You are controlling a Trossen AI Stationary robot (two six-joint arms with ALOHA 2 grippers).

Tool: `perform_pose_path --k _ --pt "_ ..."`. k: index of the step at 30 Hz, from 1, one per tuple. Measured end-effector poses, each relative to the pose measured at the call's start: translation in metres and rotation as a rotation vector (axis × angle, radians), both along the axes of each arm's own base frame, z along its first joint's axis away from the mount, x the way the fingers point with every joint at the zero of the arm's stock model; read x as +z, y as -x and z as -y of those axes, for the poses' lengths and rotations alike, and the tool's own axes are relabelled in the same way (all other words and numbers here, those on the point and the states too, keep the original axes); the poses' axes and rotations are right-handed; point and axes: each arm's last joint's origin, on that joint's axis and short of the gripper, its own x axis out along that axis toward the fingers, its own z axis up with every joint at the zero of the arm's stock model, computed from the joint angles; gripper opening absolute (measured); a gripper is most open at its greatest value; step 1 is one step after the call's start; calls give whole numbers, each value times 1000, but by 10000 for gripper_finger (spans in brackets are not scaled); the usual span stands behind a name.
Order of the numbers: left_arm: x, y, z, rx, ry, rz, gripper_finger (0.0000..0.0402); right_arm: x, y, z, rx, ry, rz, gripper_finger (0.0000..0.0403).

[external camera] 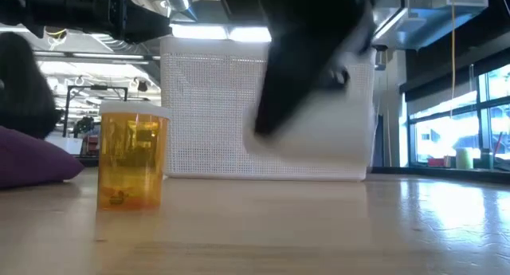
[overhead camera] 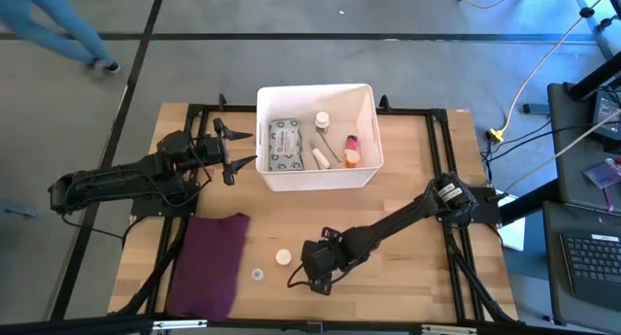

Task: Pick & place medical supplies in basket/bin
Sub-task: Put the white pill bottle into the white bin

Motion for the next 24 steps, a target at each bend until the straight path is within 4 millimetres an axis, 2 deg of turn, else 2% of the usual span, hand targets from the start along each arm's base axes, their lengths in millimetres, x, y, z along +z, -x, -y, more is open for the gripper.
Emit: perform_pose_path --k 6,10,14,18,24 --pt "-1 0 0 1 4 -9 290 63 -5 0 90 105 111 175" --pt "-1 0 0 0 3 -9 290 107 3 12 116 263 158 174" --pt "-1 0 0 1 3 -9 290 159 20 34 109 398 261 191" --pt "-1 0 0 0 3 -9 290 203 42 61 89 490 367 188" --pt "-1 0 0 2 3 -9 290 255 61 111 -11 660 517 174"
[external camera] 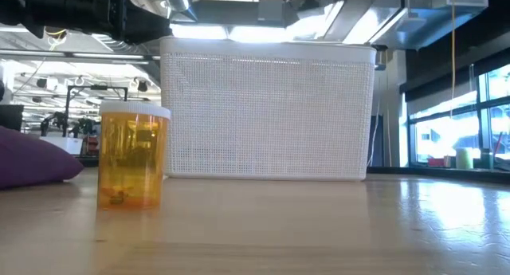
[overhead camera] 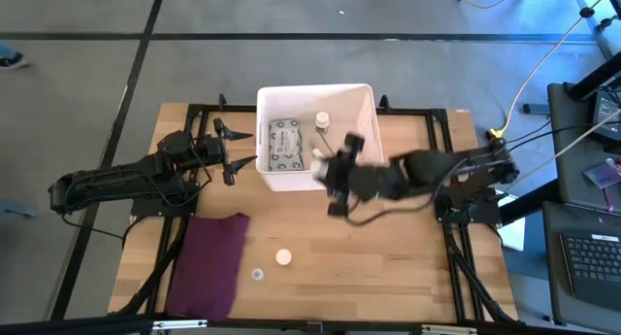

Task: Pick & place medical supplies in basket/bin
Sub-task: Put the white pill bottle into the white bin

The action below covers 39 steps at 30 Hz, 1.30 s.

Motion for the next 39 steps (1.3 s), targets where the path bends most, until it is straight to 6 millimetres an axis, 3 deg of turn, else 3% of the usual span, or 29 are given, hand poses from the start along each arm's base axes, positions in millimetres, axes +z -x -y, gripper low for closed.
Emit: perform_pose_path --k 3,9,14,20,25,30,36,39 --pt "0 0 0 1 0 0 290 11 -2 24 -23 44 44 187" --pt "0 0 0 1 0 0 290 11 -12 75 82 -7 25 194" --pt "-2 0 0 1 7 -17 290 -6 -13 109 72 -44 -23 172" --pt "-2 0 0 3 7 -18 290 -59 -14 139 -2 -52 -85 189" --pt "-2 0 0 14 7 -18 290 -91 -3 171 -81 -62 49 202" --pt "-2 1 -2 58 8 -18 290 -127 11 197 -159 -98 196 181" --pt "-2 1 -2 82 8 -17 290 -179 22 218 -280 -178 348 187" --pt "-2 1 -3 104 8 -17 290 -195 27 223 -358 -182 396 199"
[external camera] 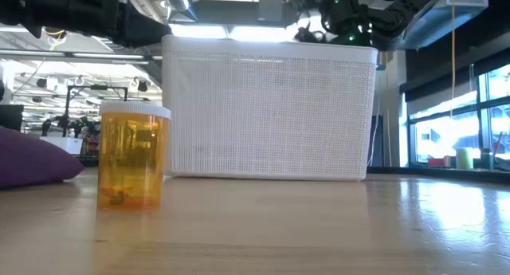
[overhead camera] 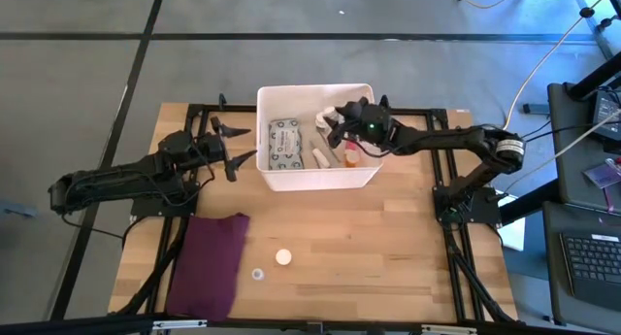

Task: Pick & place medical supplies in basket/bin
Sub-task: Put the white pill bottle into the white bin

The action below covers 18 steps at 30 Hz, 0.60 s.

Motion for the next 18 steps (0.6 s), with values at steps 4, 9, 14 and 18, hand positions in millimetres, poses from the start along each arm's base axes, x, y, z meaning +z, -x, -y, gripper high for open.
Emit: perform_pose_path --k 4,9,14,18 --pt "0 0 0 19 0 0 290 -11 2 5 -58 -17 -11 200" --pt "0 0 -1 26 0 0 290 -10 1 6 -59 -1 7 185" --pt "0 0 -1 27 0 0 290 2 -6 9 -59 15 41 183" --pt "0 0 -1 27 1 0 290 10 -13 9 -42 3 70 191"
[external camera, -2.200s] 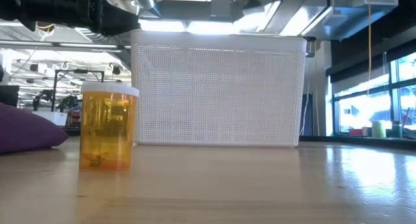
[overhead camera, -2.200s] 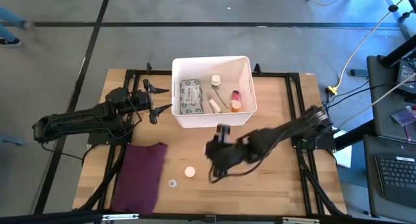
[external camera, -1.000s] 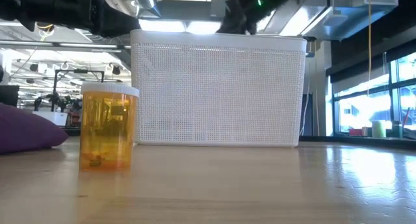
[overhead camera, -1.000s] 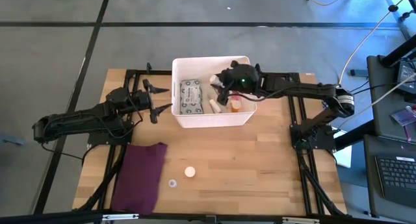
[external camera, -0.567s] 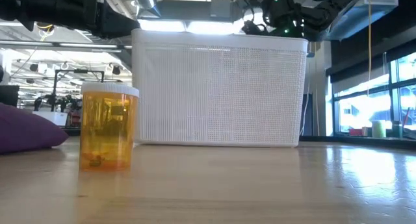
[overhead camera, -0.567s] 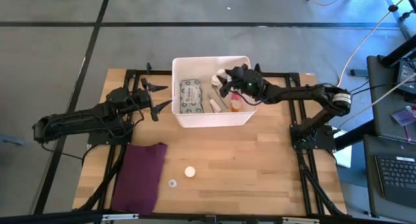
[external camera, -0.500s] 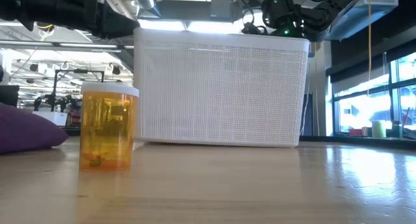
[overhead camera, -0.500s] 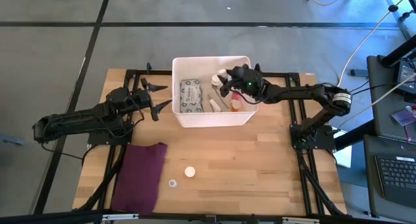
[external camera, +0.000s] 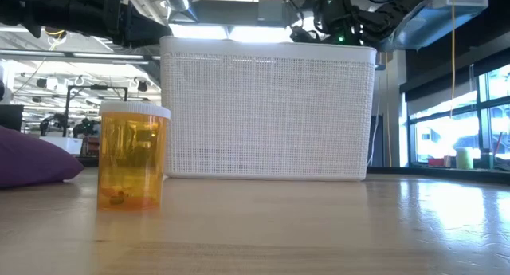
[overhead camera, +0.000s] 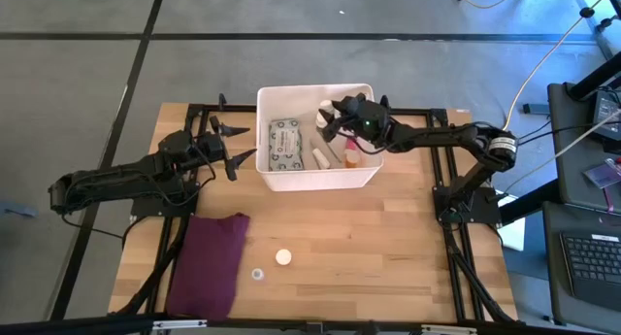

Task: Pick & place medical supplies in basket/bin
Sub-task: Put the white pill bottle into the white bin

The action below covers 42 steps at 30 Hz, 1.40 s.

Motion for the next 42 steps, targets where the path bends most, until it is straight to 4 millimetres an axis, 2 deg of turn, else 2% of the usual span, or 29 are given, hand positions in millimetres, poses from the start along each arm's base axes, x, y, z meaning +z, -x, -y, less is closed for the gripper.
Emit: perform_pose_path --k 10,14,20,30,33,42 --pt "0 0 0 0 0 0 290 33 -14 -10 40 38 107 194" --pt "0 0 0 0 0 0 290 34 -22 -14 59 45 127 194" --pt "0 0 0 -1 0 0 290 2 -38 -13 13 32 70 194" --pt "0 0 0 -1 1 0 290 -44 -51 -5 -109 -30 -4 194" --pt "0 0 0 -1 1 0 290 -64 -53 -4 -126 -73 -36 194" --pt "0 0 0 -1 1 0 290 -93 -56 2 -157 -151 -61 194"
